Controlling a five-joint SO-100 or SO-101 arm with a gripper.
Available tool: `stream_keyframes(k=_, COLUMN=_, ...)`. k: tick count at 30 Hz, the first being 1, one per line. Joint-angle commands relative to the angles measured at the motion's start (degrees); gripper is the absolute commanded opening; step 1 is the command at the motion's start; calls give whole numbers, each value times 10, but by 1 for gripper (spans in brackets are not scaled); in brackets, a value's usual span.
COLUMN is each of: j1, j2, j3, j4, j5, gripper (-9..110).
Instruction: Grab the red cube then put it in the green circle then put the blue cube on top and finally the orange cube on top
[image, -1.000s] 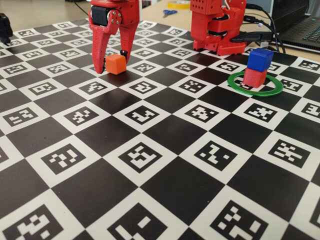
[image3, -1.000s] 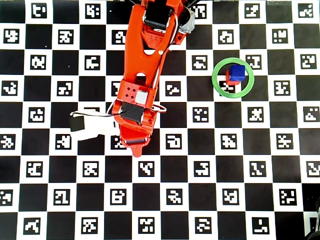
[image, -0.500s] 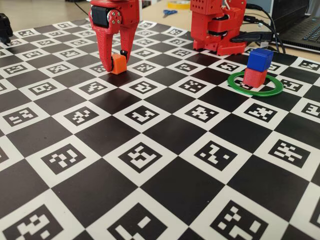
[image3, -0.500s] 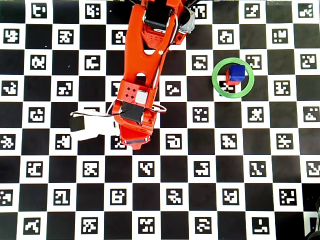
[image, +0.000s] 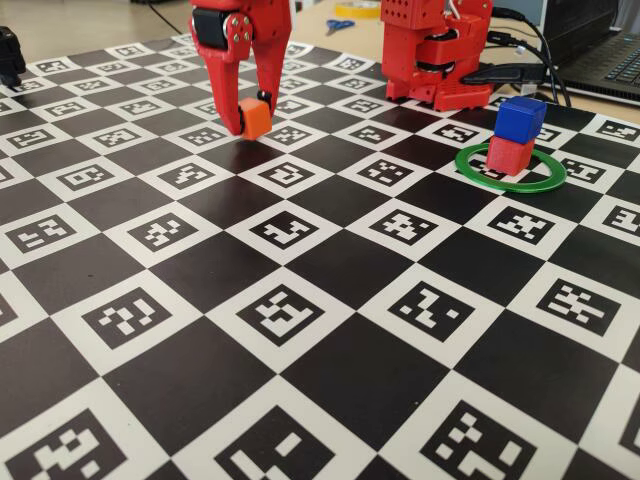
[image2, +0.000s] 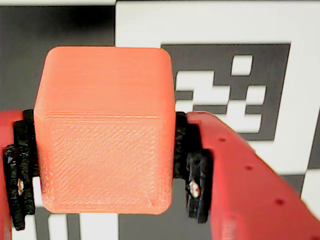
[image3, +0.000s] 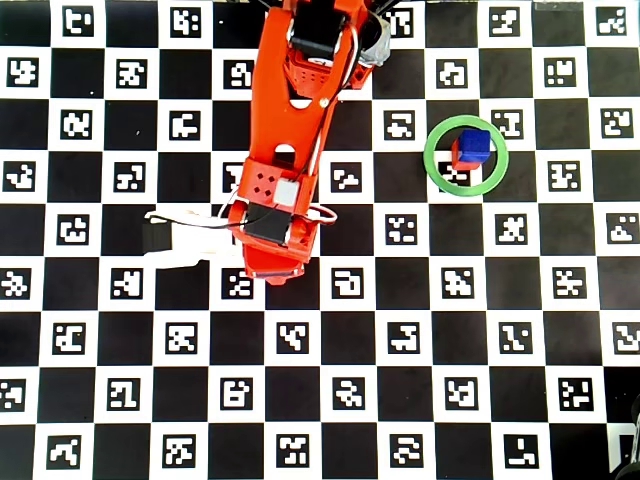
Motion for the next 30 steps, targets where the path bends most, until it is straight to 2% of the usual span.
stream_keyframes(k=1, j1=-15, j2=77, j3=-80, j4=53, j5=38, gripper=10)
stream_keyframes(k=9, j1=-65, j2=106, j3=-148, j4=174, j5=87, gripper=10)
stream_keyframes(k=12, j1=-95, j2=147, j3=-152, j4=195, j5=167, gripper=10)
stream_keyframes(k=20, j1=-173, j2=254, j3=-134, j4=177, j5=247, gripper=10)
stream_keyframes(k=27, j1=-248, j2=286, j3=-107, j4=180, j5=372, gripper=8)
stream_keyframes(k=30, j1=-274, j2=293, j3=-104, j4=192, j5=392, gripper=7)
